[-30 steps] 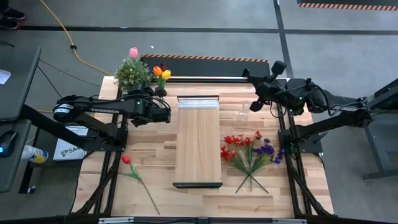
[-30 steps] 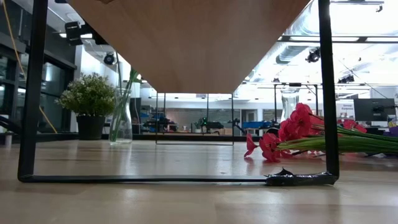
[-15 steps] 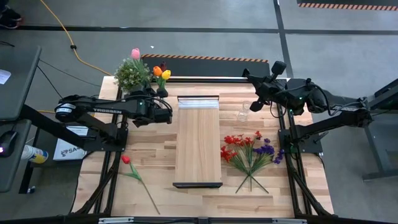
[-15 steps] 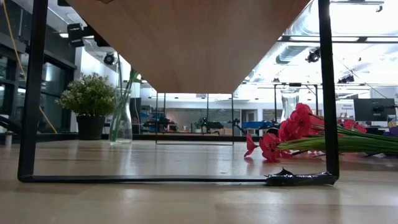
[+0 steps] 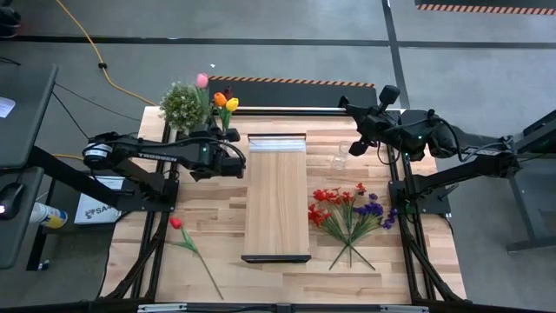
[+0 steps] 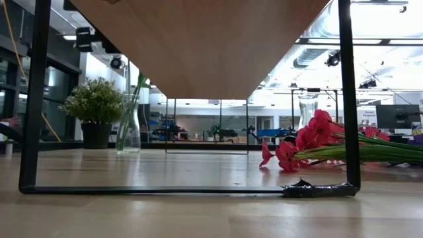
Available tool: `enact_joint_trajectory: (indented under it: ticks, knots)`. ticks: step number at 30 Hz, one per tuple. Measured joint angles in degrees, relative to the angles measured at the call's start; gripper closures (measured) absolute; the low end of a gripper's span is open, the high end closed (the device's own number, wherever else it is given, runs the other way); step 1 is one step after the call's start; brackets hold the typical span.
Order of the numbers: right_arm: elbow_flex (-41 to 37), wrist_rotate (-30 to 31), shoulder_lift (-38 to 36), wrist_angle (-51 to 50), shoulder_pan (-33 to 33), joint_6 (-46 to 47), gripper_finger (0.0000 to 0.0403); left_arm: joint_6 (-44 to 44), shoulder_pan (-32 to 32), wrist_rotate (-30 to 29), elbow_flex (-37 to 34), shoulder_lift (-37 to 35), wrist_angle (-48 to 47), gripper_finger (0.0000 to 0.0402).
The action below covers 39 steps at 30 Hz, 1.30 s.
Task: Pick and place flowers into a vace then onto a shelf
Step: Put the pink tulip into the left transparent vase, then put the red tulip into the left transparent vase
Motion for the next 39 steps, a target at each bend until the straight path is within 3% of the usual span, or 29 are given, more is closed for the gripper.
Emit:
enact_joint_trajectory:
  ticks: [7, 19, 25, 39]
  knots:
    - [0.0, 0.0, 0.0, 0.0, 0.0, 0.1, 0.0402, 1.8, -1.7, 0.8, 0.0, 0.0, -0.2, 0.029]
    - [0.0, 0.0, 0.0, 0.0, 0.0, 0.2, 0.0402, 3.2, -1.9, 6.0, 0.0, -0.1, -1.5, 0.0285]
    - [0.0, 0.0, 0.0, 0.0, 0.0, 0.2, 0.0402, 3.2, -2.1, 11.6, 0.1, -0.8, -3.5, 0.0284]
    - [0.0, -0.1, 0.0, 0.0, 0.0, 0.2, 0.0402, 4.8, -11.5, 18.3, 4.4, -5.9, -15.3, 0.0284]
